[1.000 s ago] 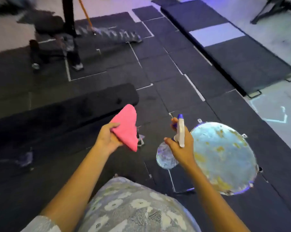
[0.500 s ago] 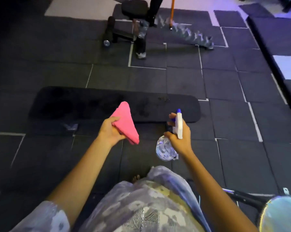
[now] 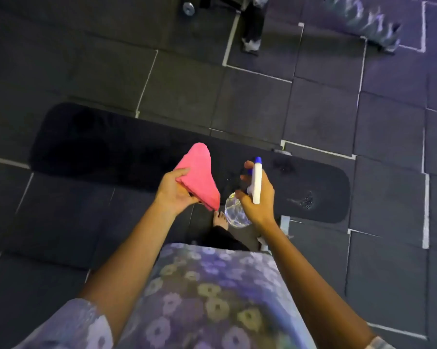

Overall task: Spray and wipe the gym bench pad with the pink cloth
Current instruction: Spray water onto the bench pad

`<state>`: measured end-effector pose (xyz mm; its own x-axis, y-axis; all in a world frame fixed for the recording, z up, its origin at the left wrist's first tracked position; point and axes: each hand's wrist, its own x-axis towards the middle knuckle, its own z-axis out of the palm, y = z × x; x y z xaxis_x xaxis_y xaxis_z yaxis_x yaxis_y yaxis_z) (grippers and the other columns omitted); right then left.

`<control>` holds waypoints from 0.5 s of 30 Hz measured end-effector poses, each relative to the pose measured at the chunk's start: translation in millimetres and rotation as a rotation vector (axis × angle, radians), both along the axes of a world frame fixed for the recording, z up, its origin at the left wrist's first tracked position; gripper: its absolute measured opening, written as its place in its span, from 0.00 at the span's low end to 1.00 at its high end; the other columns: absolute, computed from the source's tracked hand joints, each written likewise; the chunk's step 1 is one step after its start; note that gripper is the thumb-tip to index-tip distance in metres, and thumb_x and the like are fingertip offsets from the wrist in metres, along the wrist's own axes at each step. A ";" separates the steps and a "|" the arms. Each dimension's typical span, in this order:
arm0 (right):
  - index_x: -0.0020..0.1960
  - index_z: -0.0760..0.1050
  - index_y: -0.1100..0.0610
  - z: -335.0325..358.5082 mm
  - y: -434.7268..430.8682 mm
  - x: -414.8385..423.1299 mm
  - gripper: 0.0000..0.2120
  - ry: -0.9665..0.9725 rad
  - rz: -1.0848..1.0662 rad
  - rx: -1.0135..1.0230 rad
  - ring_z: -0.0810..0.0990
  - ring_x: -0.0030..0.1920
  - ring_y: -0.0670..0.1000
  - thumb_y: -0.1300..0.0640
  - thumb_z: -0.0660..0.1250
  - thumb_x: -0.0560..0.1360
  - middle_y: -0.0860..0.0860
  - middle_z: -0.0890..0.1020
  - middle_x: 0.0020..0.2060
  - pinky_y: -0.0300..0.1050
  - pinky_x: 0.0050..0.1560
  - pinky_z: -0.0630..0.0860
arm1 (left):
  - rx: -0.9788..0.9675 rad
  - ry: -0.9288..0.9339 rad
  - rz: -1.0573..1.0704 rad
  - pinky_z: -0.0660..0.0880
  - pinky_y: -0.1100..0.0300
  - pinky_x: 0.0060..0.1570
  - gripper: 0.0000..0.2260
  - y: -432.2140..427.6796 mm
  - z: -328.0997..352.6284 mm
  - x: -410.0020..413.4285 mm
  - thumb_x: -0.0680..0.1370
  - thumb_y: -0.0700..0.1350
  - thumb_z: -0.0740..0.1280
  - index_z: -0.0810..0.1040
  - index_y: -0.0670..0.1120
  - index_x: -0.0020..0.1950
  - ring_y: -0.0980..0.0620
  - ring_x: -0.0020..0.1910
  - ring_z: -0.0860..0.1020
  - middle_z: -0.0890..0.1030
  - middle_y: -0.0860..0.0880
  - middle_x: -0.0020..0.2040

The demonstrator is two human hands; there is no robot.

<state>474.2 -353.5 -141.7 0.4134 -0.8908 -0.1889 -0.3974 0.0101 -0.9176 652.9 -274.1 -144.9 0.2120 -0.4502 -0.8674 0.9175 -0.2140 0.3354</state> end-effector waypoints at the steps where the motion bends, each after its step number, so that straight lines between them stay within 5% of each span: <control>1: 0.68 0.69 0.66 -12.6 -11.7 10.2 0.32 0.017 -0.002 -0.002 0.81 0.55 0.57 0.79 0.66 0.65 0.58 0.78 0.62 0.51 0.57 0.79 | -0.005 0.008 0.017 0.73 0.39 0.56 0.17 -13.0 -13.0 10.9 0.76 0.42 0.61 0.72 0.45 0.65 0.38 0.58 0.76 0.79 0.39 0.58; 4: 0.67 0.71 0.63 -51.6 -37.4 32.8 0.32 0.054 0.009 0.007 0.82 0.52 0.50 0.75 0.67 0.64 0.54 0.80 0.59 0.46 0.53 0.79 | -0.016 0.012 0.091 0.77 0.42 0.50 0.12 -39.2 -59.7 48.9 0.75 0.41 0.62 0.77 0.46 0.58 0.41 0.52 0.81 0.84 0.42 0.51; 7: 0.65 0.73 0.60 -88.5 -55.6 49.3 0.30 0.071 -0.025 0.038 0.81 0.49 0.42 0.69 0.67 0.62 0.47 0.80 0.55 0.44 0.50 0.80 | 0.091 -0.010 0.123 0.77 0.42 0.47 0.10 -44.3 -115.3 88.3 0.74 0.40 0.62 0.78 0.47 0.54 0.43 0.55 0.80 0.83 0.44 0.55; 10: 0.59 0.75 0.54 -122.5 -61.1 57.9 0.28 0.086 -0.087 0.136 0.82 0.46 0.46 0.70 0.68 0.61 0.41 0.81 0.48 0.50 0.47 0.82 | 0.530 -0.191 -0.147 0.73 0.41 0.53 0.18 -31.4 -167.2 101.6 0.75 0.41 0.66 0.71 0.44 0.64 0.43 0.62 0.72 0.72 0.42 0.66; 12: 0.55 0.76 0.51 -140.5 -60.0 62.4 0.25 0.091 -0.126 0.218 0.82 0.42 0.47 0.68 0.66 0.60 0.42 0.81 0.44 0.50 0.43 0.82 | 0.895 -0.564 -0.420 0.70 0.41 0.59 0.31 -18.1 -185.7 95.7 0.72 0.44 0.71 0.62 0.42 0.71 0.38 0.66 0.65 0.63 0.39 0.70; 13: 0.54 0.77 0.50 -147.8 -57.9 64.0 0.24 0.092 -0.143 0.260 0.81 0.40 0.48 0.67 0.65 0.60 0.43 0.81 0.42 0.50 0.41 0.82 | 0.923 -0.837 -0.498 0.69 0.40 0.61 0.33 -11.9 -190.9 90.1 0.72 0.44 0.71 0.60 0.41 0.73 0.37 0.66 0.63 0.61 0.38 0.71; 15: 0.52 0.78 0.51 -159.8 -53.3 67.9 0.23 0.085 -0.168 0.358 0.79 0.35 0.49 0.66 0.63 0.59 0.46 0.80 0.38 0.50 0.36 0.80 | 0.635 -1.353 -0.662 0.66 0.41 0.65 0.28 -5.4 -196.6 75.5 0.74 0.44 0.67 0.64 0.40 0.72 0.38 0.69 0.64 0.63 0.39 0.73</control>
<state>542.1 -406.8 -301.5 0.2370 -0.8165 -0.5265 -0.4378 0.3941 -0.8081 728.4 -279.5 -341.5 0.8541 -0.4306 -0.2917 -0.2575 -0.8375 0.4820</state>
